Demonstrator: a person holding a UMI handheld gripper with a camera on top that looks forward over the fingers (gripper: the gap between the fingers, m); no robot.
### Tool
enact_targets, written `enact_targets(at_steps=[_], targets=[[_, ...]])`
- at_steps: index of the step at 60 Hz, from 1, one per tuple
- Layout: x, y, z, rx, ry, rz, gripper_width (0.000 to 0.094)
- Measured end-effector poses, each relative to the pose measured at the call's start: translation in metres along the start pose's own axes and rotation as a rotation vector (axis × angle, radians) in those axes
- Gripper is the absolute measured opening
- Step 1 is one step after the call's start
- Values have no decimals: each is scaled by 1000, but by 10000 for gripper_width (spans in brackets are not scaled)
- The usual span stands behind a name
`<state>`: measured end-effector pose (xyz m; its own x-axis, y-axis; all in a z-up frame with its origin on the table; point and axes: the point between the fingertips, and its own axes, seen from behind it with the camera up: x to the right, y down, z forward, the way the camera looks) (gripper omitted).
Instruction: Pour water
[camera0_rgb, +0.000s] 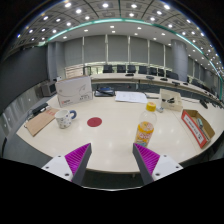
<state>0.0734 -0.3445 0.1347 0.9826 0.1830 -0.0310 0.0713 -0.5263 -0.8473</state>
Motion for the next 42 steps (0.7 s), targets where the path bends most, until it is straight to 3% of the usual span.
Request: enact_targets(at_steps=[12, 29, 32, 37, 42], targets=[[80, 8, 56, 48, 80, -20, 860], [128, -10, 134, 124, 123, -8, 845], [125, -11, 139, 137, 122, -4, 773], [130, -12, 149, 155, 136, -2, 520], [131, -16, 152, 177, 137, -6, 492]])
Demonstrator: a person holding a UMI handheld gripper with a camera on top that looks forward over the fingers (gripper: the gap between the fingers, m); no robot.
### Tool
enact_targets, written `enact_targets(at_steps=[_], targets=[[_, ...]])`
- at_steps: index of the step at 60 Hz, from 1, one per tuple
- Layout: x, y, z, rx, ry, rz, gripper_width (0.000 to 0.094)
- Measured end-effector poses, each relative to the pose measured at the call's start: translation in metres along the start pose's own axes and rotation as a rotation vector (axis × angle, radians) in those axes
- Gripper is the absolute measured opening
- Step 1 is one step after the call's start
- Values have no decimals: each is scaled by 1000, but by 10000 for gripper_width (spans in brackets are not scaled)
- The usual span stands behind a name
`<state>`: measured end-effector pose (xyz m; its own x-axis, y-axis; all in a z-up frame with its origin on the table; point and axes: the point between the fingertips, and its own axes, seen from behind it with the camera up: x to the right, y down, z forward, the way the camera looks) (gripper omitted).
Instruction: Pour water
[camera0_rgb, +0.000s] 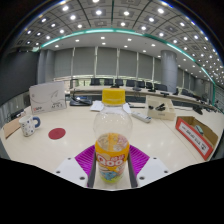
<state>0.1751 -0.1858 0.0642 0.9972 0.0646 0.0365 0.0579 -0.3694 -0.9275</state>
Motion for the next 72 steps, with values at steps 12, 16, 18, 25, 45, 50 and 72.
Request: enact_targets(at_steps=[12, 16, 18, 25, 45, 50, 72], targets=[[-6, -10, 3, 8, 26, -103, 410], [-10, -20, 4, 9, 43, -150, 410], [-14, -28, 4, 11, 50, -172, 410], [-32, -66, 4, 30, 103, -319, 409], [-171, -176, 12, 128, 287, -1111, 408], [-213, -189, 18, 154, 345, -1334, 407], [-343, -191, 55, 292, 495, -2079, 409]])
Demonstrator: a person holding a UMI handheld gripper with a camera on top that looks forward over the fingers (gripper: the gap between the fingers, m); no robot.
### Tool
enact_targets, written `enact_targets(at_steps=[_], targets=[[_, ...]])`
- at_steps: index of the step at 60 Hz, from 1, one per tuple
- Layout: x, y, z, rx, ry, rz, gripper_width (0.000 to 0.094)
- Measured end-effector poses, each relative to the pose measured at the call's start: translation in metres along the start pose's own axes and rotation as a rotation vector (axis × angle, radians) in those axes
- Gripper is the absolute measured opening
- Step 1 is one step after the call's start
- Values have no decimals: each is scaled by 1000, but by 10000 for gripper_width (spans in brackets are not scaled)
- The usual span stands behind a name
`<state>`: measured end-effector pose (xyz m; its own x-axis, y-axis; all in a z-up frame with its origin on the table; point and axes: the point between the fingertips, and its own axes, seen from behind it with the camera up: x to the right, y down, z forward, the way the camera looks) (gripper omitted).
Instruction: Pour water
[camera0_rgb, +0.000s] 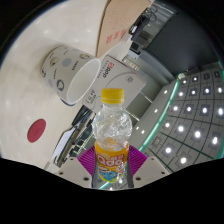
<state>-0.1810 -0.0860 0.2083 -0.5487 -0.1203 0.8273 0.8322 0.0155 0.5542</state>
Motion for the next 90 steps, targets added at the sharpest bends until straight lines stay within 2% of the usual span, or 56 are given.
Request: enact_targets(at_steps=[12, 23, 37, 51, 57, 66, 74, 76, 84, 90], targets=[[-12, -9, 10, 6, -45, -64, 408], [-9, 9, 10, -12, -93, 175, 410], [-8, 35, 0, 4, -267, 927, 410], [-47, 26, -3, 58, -459, 1597, 412], [-88, 13, 6, 41, -566, 1785, 411], [-137, -8, 18, 25, -669, 1928, 410], [-162, -18, 18, 39, -700, 1993, 416], [-158, -18, 21, 53, -669, 2017, 417], [-163, -15, 17, 27, -648, 2062, 436], [-163, -17, 18, 8, -642, 2042, 505]])
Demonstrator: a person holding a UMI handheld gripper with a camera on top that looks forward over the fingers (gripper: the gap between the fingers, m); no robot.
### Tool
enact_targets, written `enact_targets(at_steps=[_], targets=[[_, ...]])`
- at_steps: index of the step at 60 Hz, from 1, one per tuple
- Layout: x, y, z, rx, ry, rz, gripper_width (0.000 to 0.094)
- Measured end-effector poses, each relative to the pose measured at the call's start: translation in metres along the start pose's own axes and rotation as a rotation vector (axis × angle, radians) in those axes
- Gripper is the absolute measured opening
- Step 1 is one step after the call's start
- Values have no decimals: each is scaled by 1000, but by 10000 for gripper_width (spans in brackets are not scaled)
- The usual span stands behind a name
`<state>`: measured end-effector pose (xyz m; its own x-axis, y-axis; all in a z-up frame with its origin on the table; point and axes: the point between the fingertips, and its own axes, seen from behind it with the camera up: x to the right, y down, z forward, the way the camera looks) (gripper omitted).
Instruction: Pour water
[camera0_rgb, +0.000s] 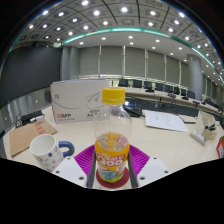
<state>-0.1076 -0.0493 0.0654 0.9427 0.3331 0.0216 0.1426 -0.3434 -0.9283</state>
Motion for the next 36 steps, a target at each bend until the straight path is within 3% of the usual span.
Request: enact_targets(at_steps=[3, 8, 9, 36], targets=[[3, 6, 0, -39, 20, -13, 558], [9, 18, -6, -123, 41, -16, 847], [10, 21, -9, -142, 50, -14, 869], [-71, -29, -233, -261, 245, 96, 863]])
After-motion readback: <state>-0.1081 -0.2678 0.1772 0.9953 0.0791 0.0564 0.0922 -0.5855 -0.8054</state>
